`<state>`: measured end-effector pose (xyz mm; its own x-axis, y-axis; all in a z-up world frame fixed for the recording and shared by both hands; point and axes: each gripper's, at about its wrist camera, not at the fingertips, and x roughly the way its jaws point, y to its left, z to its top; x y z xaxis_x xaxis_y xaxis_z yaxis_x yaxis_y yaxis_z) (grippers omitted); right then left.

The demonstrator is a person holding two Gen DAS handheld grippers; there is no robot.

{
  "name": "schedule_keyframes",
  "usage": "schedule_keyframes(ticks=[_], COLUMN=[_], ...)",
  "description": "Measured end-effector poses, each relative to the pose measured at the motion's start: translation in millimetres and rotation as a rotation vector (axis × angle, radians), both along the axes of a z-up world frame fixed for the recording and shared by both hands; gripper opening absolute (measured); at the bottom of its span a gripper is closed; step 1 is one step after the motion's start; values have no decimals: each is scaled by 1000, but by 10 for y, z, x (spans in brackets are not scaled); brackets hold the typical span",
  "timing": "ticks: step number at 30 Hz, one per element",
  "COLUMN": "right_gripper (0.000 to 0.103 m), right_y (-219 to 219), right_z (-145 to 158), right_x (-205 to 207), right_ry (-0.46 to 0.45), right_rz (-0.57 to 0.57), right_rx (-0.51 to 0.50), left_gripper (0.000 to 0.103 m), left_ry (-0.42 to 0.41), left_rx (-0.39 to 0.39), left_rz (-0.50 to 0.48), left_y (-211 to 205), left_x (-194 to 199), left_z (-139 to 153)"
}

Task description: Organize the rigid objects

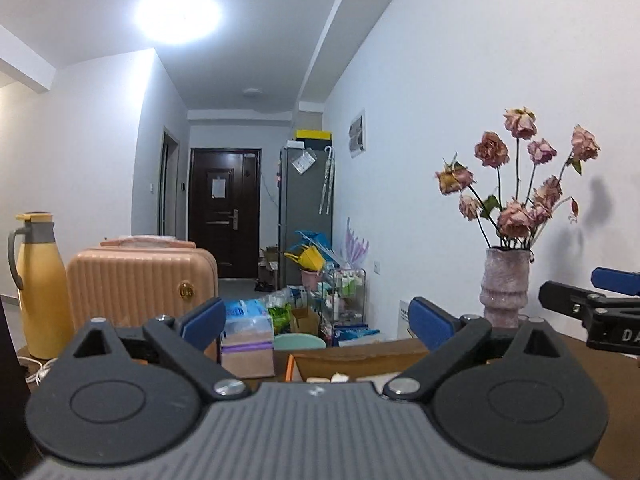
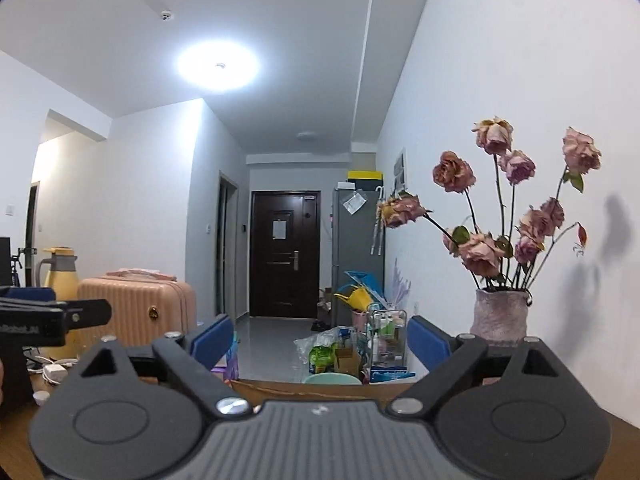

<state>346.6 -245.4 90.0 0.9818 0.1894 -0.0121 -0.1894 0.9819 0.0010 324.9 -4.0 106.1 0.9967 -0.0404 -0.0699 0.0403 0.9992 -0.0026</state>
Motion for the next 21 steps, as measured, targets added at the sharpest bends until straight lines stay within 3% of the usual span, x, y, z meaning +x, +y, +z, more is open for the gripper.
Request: schedule_keyframes(ticks=[10, 16, 21], right_gripper=[94, 97, 99], right_y=[47, 45, 49], right_z=[-69, -108, -288], right_x=[-318, -906, -1491], right_ry=[-10, -28, -13], right_rz=[-11, -3, 54], right_rx=[-6, -41, -83], left_gripper=[100, 103, 103], left_ry=[-24, -52, -11], left_rx=[-16, -14, -16], left_rz=[-29, -38, -22], left_y=[35, 83, 111], left_x=[-337, -892, -1394], left_z=[-31, -61, -260])
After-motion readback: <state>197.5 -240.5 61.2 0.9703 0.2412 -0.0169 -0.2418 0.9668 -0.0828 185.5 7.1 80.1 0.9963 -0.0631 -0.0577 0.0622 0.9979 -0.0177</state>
